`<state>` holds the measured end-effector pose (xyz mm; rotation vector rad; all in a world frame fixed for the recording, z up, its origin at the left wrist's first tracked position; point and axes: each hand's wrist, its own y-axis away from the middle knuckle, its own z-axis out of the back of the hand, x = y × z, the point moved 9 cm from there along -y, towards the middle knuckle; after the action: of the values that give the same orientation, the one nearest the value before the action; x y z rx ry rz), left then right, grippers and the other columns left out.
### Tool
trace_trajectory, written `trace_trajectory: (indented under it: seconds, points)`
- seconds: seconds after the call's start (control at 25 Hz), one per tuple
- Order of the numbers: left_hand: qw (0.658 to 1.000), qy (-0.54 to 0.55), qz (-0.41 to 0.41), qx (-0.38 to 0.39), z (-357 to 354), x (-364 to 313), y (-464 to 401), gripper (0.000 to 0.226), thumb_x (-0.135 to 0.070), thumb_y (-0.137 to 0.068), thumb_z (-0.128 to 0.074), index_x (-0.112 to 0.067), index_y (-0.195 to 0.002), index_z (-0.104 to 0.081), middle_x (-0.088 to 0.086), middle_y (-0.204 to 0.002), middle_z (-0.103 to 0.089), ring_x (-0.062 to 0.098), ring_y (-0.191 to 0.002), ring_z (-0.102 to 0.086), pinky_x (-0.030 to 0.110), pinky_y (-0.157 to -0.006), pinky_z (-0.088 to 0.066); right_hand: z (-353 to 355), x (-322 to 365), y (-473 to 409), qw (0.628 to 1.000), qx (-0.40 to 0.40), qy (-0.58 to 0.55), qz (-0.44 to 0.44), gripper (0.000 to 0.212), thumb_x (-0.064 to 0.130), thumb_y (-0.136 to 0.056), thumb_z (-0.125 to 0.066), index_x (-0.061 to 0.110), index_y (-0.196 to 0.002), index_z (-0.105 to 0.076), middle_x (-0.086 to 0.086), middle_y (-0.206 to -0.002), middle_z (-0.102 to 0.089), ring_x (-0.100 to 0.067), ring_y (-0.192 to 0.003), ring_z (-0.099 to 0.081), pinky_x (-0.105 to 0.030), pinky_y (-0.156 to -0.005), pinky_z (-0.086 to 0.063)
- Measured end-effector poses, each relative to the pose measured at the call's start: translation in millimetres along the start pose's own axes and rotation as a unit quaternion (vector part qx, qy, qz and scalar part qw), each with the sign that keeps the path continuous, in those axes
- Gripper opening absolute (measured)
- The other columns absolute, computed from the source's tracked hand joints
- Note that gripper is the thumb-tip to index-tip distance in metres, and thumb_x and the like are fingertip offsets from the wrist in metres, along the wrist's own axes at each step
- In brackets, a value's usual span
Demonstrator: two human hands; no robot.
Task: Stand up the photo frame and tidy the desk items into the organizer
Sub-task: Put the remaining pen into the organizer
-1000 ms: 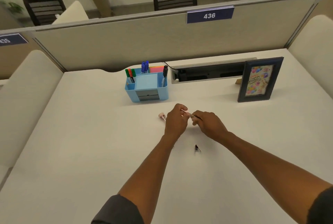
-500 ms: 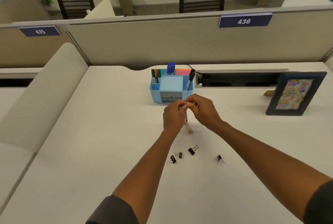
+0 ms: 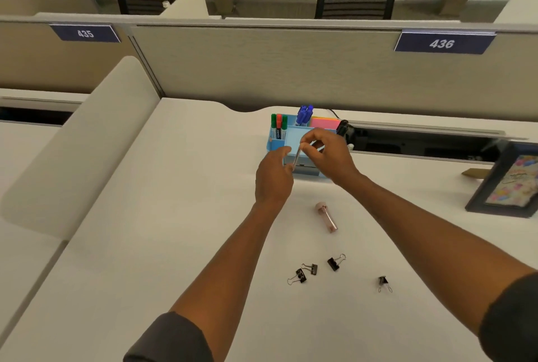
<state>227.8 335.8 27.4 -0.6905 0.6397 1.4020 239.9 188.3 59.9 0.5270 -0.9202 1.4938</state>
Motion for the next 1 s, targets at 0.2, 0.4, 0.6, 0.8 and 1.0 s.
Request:
trace_trajectory:
  seconds: [0.2, 0.4, 0.6, 0.8, 1.0]
  points:
    - [0.967, -0.246, -0.022, 0.068, -8, 25, -14, 0.069, -0.016, -0.089, -0.067, -0.018, -0.147, -0.03, 0.005, -0.155, -0.031, 0.028, -0.14, -0.03, 0.041, -0.108, -0.038, 4, 21, -45, 0.996, -0.085, -0.005, 0.04, 0.007, 0.016, -0.087, -0.066, 0.012, -0.091, -0.07, 0.006, -0.085, -0.065, -0.001, -0.073, -0.056, -0.008, -0.067, -0.044]
    - [0.962, -0.262, -0.06, 0.056, -17, 28, -13, 0.07, -0.012, -0.09, -0.064, -0.015, -0.149, -0.027, 0.008, -0.156, -0.027, 0.028, -0.14, -0.029, 0.041, -0.109, -0.036, -33, 16, -69, 0.997, -0.066, 0.003, 0.028, 0.004, 0.017, -0.087, -0.067, 0.016, -0.087, -0.071, 0.008, -0.079, -0.066, -0.001, -0.067, -0.055, -0.01, -0.063, -0.042]
    - [0.968, -0.235, -0.071, 0.056, -11, 28, -11, 0.071, -0.006, -0.089, -0.061, -0.015, -0.15, -0.026, 0.007, -0.157, -0.026, 0.027, -0.138, -0.031, 0.04, -0.107, -0.036, -70, -11, -71, 0.997, -0.024, 0.07, -0.013, 0.01, 0.022, -0.089, -0.064, 0.016, -0.091, -0.072, -0.001, -0.087, -0.071, -0.012, -0.076, -0.061, -0.027, -0.071, -0.052]
    - [0.972, -0.218, -0.064, 0.056, -7, 27, -13, 0.07, -0.007, -0.089, -0.063, -0.015, -0.149, -0.029, 0.007, -0.155, -0.03, 0.026, -0.135, -0.036, 0.038, -0.104, -0.038, -85, -29, -77, 0.992, 0.0, 0.119, -0.047, 0.014, 0.027, -0.092, -0.061, 0.017, -0.096, -0.071, -0.003, -0.096, -0.071, -0.016, -0.086, -0.061, -0.033, -0.082, -0.053]
    - [0.974, -0.207, -0.064, 0.06, -7, 27, -12, 0.071, -0.006, -0.089, -0.063, -0.015, -0.15, -0.028, 0.006, -0.156, -0.028, 0.027, -0.135, -0.037, 0.038, -0.104, -0.039, -92, -38, -79, 0.986, 0.015, 0.155, -0.056, 0.015, 0.029, -0.091, -0.062, 0.019, -0.096, -0.072, -0.002, -0.095, -0.072, -0.018, -0.088, -0.062, -0.034, -0.083, -0.053]
